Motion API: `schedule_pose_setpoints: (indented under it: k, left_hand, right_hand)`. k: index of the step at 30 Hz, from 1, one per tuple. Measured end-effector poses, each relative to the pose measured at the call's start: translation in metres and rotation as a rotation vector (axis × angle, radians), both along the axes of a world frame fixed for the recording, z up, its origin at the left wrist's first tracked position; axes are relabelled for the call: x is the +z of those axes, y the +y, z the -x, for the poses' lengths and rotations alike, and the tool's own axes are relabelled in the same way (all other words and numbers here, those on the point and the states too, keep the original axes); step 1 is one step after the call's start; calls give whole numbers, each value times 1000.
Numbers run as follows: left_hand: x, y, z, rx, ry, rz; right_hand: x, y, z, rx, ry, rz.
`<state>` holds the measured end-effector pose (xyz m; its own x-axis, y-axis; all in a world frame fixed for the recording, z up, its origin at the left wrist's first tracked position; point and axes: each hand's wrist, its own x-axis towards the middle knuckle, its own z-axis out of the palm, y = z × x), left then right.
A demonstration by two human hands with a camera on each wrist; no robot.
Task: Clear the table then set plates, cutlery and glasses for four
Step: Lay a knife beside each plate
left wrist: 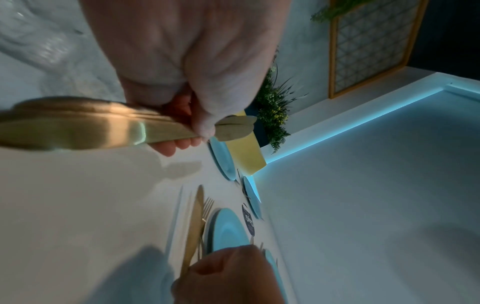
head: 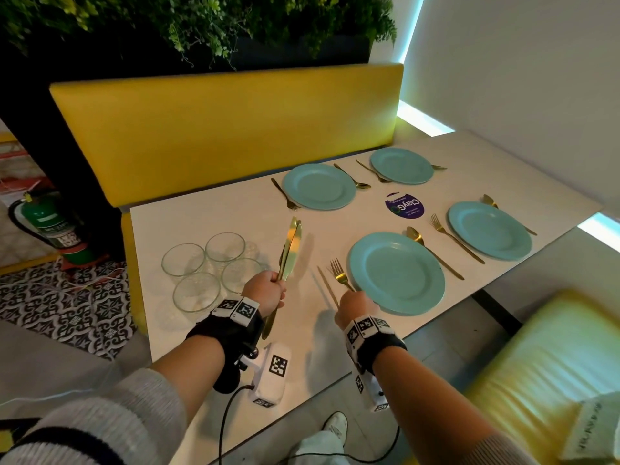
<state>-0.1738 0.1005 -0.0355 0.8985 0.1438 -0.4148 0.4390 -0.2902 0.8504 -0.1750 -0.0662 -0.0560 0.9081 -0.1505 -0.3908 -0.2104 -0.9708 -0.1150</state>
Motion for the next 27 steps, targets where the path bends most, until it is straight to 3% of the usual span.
schedule_pose_setpoints:
  k: [5,27]
  left_hand:
    - [5,-8,-11,7,-19,12]
    - [1,-12,-20,-28,9,-21]
  right_hand:
    - [-18,1,-4,55,-31,50]
    - [-37,-17,-4,-160,-64,-184]
